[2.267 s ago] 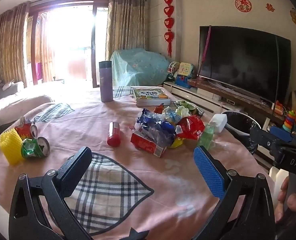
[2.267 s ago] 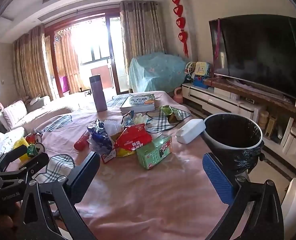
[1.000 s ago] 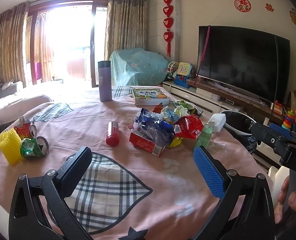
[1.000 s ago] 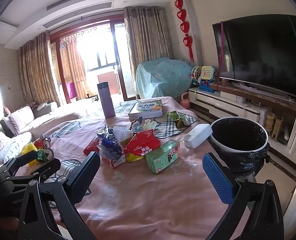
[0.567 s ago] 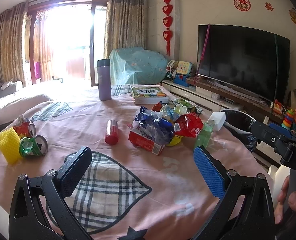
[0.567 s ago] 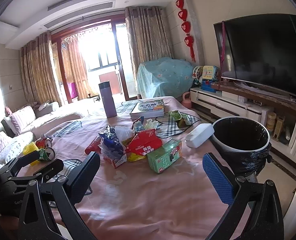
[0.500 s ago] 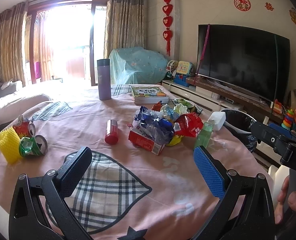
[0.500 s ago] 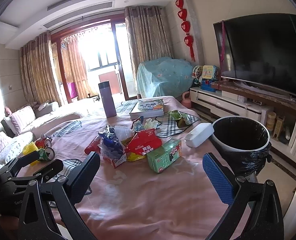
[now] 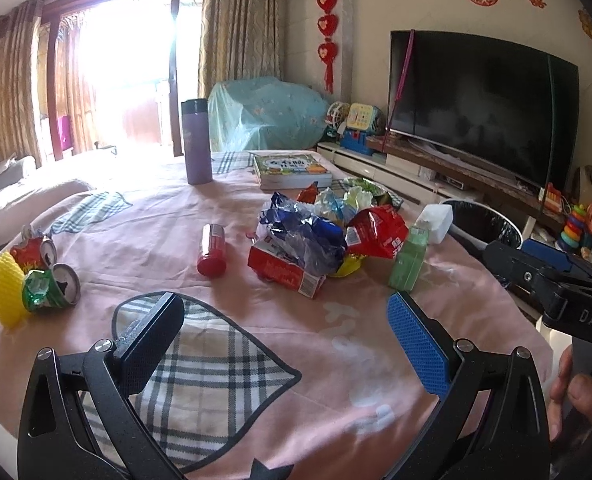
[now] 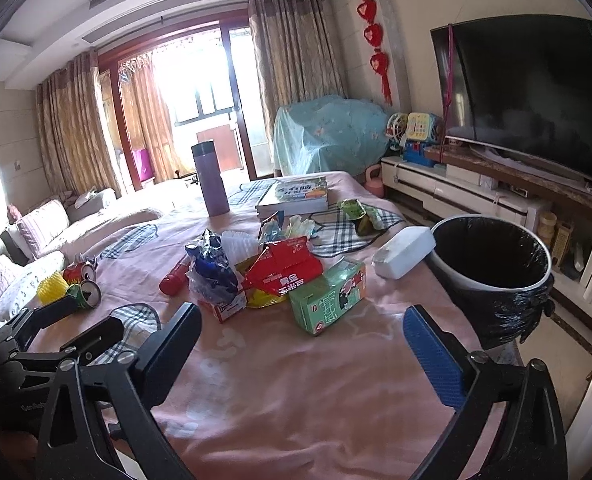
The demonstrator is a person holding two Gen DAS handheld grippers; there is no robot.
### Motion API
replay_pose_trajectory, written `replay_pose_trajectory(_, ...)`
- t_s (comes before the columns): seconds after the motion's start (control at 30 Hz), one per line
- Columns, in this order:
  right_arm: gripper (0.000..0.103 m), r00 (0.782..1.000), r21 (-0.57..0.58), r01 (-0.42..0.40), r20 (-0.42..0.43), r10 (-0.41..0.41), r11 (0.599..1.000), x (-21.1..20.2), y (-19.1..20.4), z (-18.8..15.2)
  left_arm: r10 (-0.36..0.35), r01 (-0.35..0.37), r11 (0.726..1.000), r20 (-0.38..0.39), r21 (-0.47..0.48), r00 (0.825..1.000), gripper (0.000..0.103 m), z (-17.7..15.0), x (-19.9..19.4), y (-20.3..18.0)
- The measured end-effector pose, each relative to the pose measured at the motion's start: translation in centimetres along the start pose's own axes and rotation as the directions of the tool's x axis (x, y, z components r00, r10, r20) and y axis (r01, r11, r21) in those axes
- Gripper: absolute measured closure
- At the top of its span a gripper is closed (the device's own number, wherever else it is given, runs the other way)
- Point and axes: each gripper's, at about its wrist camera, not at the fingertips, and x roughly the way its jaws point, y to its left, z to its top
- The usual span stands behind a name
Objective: Collect trash
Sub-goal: 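Grasp the blue plastic bag with the left tool while the right tool grasps the red snack bag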
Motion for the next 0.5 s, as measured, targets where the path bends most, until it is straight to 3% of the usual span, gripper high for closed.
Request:
replay_pose_trajectory(0.17, 0.012, 0.999, 0.009, -0.025, -0.031, 0.025, 1.0, 1.5, -0.5, 0.5, -0.011, 0.011, 1.0, -0.031, -0.001, 0.999, 0.0, 1.0, 1.7, 0.1)
replay_pose_trajectory(0.5, 0.027, 0.992, 0.035, -0.08, -0.093, 0.083, 0.996, 5.6, -1.7, 2.1, -0.038, 0.034, 0.999, -0.106, -0.037, 0.994, 0.017, 3.5, 5.8, 0.8)
